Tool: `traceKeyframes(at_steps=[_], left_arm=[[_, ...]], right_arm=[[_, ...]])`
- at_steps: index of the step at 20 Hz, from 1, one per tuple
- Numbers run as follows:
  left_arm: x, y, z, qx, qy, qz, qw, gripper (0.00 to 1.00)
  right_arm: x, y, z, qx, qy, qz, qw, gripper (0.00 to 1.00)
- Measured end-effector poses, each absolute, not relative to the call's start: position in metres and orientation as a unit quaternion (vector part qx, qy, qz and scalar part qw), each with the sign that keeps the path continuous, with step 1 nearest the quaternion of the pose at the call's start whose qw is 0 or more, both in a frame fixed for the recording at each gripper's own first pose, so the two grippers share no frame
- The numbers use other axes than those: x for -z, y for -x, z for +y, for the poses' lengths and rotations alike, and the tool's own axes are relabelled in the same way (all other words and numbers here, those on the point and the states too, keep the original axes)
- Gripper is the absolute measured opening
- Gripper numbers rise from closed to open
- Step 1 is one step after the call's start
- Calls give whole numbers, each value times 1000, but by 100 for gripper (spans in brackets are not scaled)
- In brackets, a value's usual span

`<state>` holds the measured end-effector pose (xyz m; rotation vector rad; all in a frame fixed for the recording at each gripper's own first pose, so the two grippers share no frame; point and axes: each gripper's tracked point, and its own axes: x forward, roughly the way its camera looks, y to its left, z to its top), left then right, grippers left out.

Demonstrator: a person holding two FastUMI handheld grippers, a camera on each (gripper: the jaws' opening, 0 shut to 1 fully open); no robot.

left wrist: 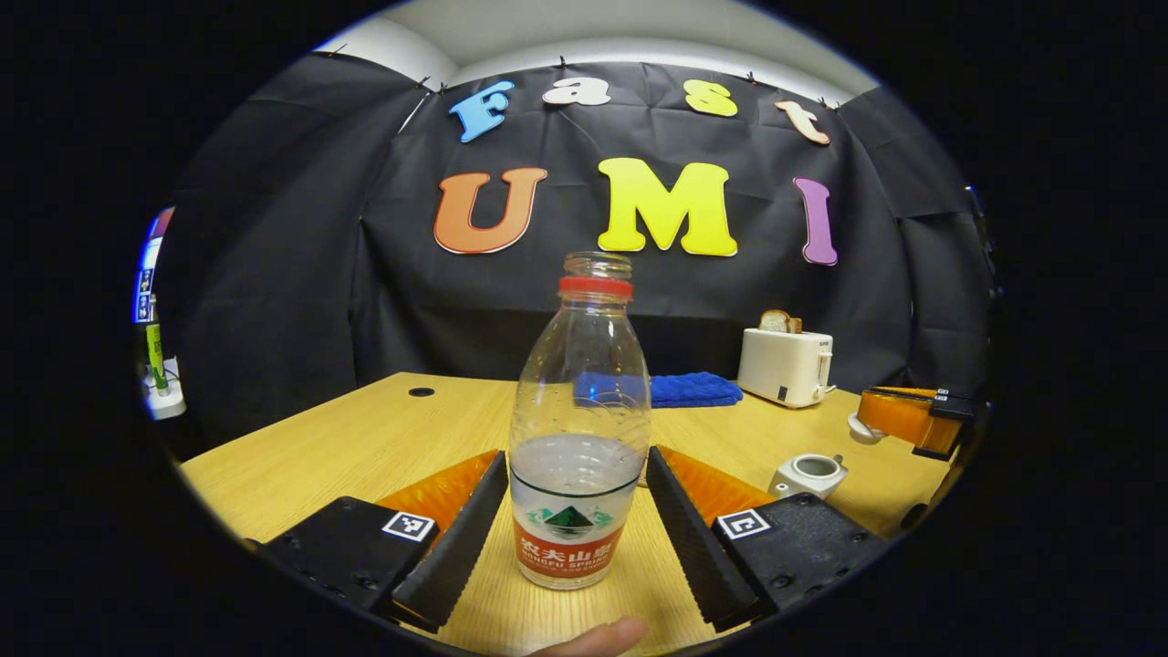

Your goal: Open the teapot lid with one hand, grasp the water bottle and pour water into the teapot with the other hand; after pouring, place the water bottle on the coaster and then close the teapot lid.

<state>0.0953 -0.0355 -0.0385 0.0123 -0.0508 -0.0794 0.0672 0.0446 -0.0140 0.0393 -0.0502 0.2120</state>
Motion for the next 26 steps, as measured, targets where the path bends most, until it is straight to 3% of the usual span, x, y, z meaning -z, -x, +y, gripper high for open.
traceKeyframes(at_steps=[2,4,14,26], left_arm=[[43,-97,-35,40,-22,-14,999,81],[39,-95,-35,30,-44,-11,999,79],[2,-84,-45,-19,-190,-3,982,78],[23,-81,-66,-21,-430,51,901,77]], right_arm=[[17,-68,38,-103,-19,-24,994,0],[18,-69,32,-100,-21,-24,994,0],[26,-71,6,-95,-32,-9,995,0],[26,-74,-19,-80,-37,-5,996,0]])
